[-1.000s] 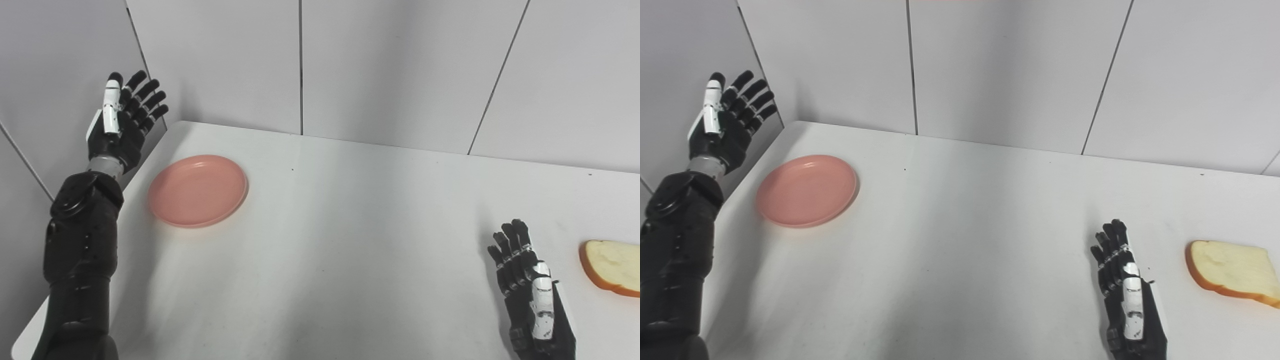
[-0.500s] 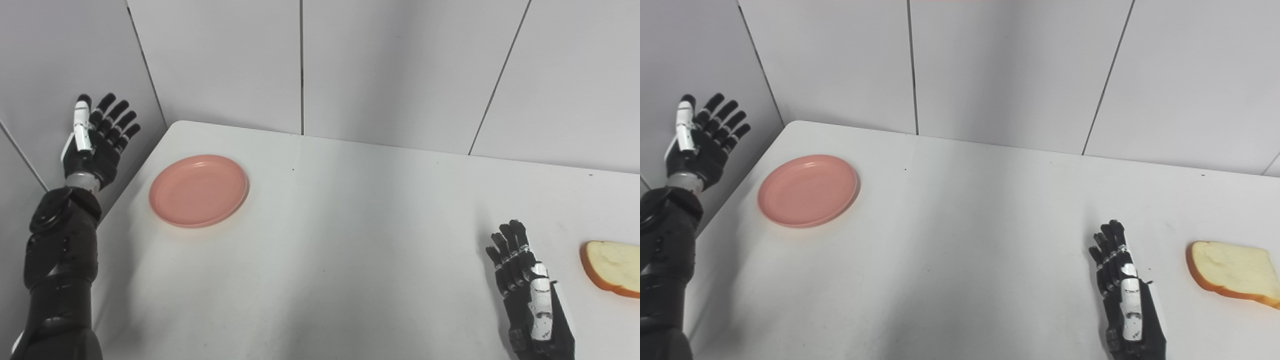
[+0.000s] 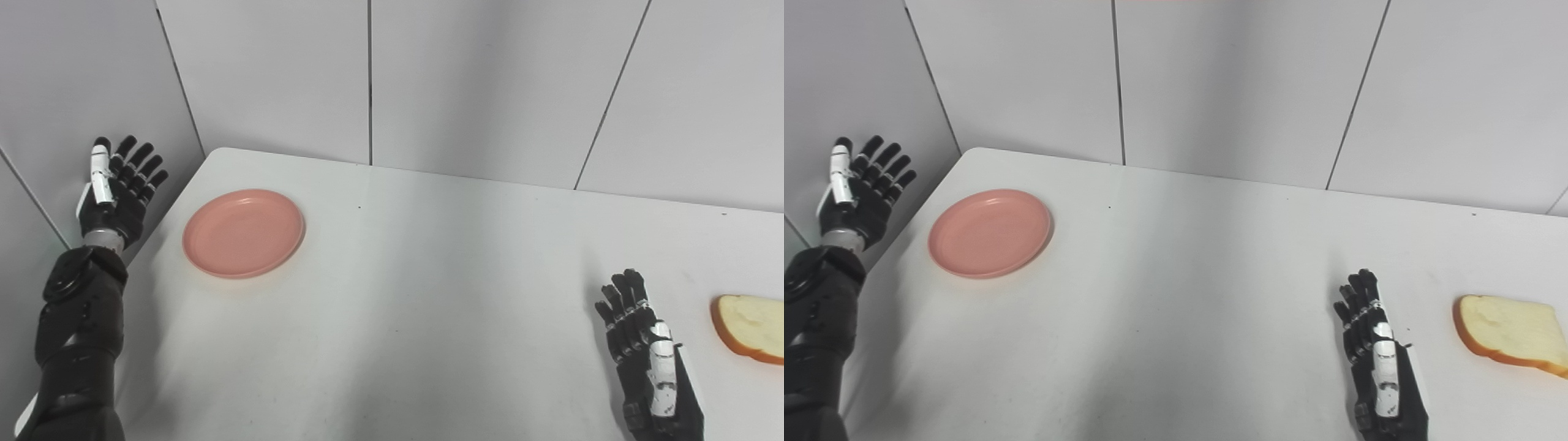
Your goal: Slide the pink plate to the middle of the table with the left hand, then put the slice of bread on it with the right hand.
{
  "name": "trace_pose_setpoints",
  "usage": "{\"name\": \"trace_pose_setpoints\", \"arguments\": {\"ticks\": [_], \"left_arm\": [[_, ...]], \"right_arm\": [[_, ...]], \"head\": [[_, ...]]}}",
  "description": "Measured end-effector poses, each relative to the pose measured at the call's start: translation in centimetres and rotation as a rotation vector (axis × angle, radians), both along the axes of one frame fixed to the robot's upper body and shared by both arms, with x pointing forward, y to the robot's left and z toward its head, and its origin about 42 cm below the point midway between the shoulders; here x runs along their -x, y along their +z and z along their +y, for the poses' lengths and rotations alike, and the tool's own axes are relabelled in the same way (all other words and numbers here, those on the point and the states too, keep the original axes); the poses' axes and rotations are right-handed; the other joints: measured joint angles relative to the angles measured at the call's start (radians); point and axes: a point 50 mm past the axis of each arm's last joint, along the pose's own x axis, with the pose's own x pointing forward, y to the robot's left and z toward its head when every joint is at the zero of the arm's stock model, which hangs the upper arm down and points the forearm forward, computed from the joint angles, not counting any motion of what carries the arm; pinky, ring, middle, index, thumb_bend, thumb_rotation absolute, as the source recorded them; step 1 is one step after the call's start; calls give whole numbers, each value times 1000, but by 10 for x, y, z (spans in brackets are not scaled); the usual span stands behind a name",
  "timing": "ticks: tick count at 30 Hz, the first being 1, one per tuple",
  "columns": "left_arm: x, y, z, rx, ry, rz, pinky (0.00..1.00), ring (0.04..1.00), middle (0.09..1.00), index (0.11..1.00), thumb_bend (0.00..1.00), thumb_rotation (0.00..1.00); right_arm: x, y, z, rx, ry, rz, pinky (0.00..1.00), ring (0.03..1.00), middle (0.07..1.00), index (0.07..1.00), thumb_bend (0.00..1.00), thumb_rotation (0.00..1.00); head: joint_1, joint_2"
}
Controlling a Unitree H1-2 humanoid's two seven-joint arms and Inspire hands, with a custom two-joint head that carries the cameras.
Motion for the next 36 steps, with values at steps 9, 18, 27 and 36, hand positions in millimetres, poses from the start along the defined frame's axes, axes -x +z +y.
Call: {"name": "trace_pose_setpoints", "arguments": {"ticks": [9,18,27,36], "left_arm": [[2,-7,-4,25,7,3,937,908,899,900,429,1000],[6,-14,-12,25,25,20,924,905,893,896,395,1000],[6,-22,-30,27,1,38,921,909,900,895,410,1000],[7,-32,-46,41,-31,44,906,888,874,873,408,1000]], "right_arm": [[0,0,0,0,0,0,1000,1000,1000,1000,380,1000],[1,0,0,0,-1,0,1000,1000,1000,1000,368,1000],[1,1,-1,0,0,-2,1000,1000,1000,1000,372,1000],[2,0,-1,3,0,4,1000,1000,1000,1000,395,994]], "head": [[3,9],[2,15],[-2,20],[-8,26]]}}
